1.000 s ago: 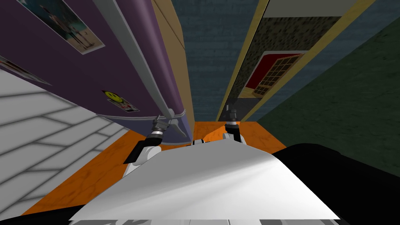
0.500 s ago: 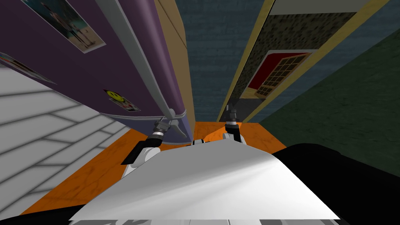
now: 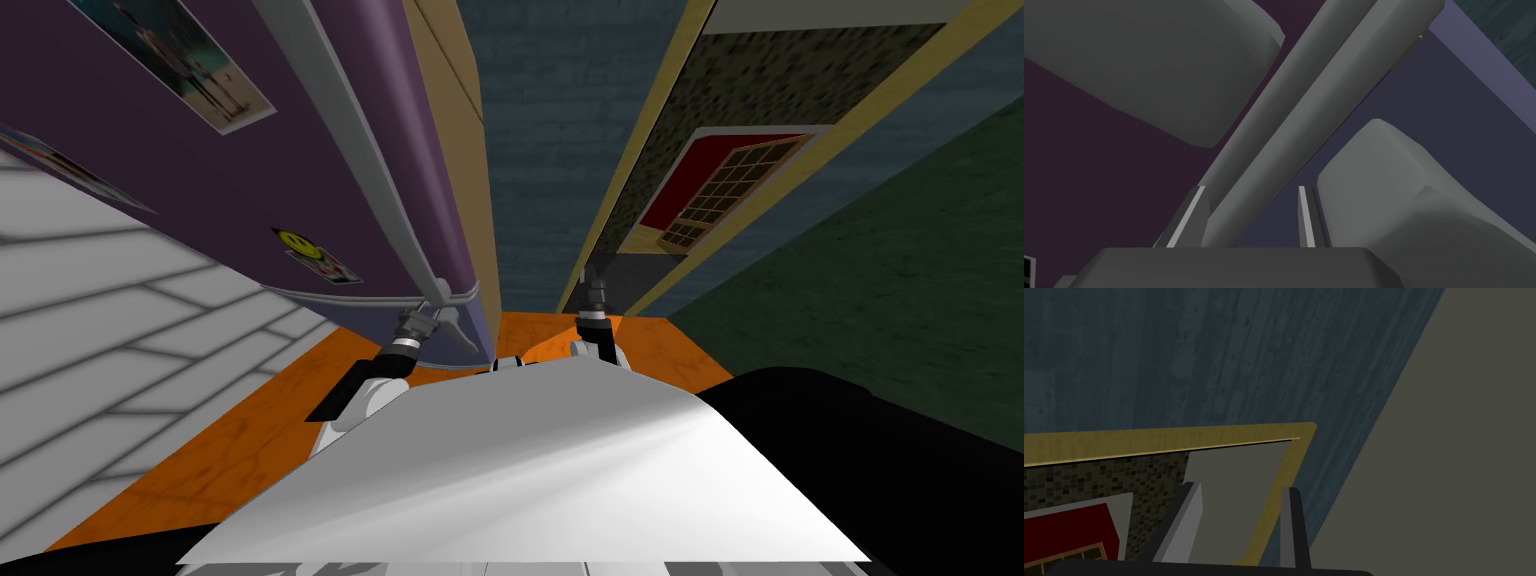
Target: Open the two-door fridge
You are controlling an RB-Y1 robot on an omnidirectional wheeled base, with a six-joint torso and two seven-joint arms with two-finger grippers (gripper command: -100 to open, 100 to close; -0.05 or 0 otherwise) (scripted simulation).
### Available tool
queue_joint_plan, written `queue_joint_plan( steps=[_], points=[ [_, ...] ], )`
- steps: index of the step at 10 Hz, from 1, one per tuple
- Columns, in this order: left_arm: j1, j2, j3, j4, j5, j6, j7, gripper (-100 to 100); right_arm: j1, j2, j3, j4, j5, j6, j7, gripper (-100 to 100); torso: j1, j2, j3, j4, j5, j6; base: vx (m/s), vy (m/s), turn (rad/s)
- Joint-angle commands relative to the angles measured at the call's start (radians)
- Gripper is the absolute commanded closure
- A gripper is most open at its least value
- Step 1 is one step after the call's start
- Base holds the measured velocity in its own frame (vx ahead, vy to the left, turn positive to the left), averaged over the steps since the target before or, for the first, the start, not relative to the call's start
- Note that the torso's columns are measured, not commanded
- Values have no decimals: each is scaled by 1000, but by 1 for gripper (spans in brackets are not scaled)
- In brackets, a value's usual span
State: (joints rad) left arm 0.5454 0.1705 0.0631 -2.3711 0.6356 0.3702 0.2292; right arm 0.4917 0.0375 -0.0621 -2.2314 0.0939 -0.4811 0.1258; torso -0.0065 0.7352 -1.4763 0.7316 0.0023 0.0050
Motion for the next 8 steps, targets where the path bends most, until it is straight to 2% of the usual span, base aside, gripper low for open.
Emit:
queue_joint_plan(
  steps=[1, 3, 4, 5, 6, 8],
  points=[
    [13, -9, -11, -14, 15, 58, 3, -100, 0, 0, 0, 0, 0, 0, 0, 0, -1, 1, 0, 1, -1, 0, 17, 1, 31],
    [24, -33, -10, -57, 37, 116, 6, -100, 0, 0, 0, 0, 0, 0, 0, 0, -3, 2, 1, 1, -1, 1, 21, -4, 74],
    [24, -33, -10, -57, 37, 123, 6, -100, 0, 0, 0, 0, 0, 0, 0, 0, -5, 3, 2, 2, -2, 2, 26, -4, 27],
    [28, -50, -10, -81, 46, 152, 8, -100, 0, 0, 0, 0, 0, 0, 0, 0, -6, 4, 2, 2, -2, 2, 20, 3, 44],
    [28, -50, -10, -81, 46, 152, 8, -100, 0, 0, 0, 0, 0, 0, 0, 0, -8, 6, 3, 4, -3, 2, 14, 2, 21],
    [36, -94, -10, -136, 62, 199, 11, -100, 0, 0, 0, 0, 0, 0, 0, 0, -9, 8, 4, 5, -4, 2, 13, -3, 51]
  ],
)
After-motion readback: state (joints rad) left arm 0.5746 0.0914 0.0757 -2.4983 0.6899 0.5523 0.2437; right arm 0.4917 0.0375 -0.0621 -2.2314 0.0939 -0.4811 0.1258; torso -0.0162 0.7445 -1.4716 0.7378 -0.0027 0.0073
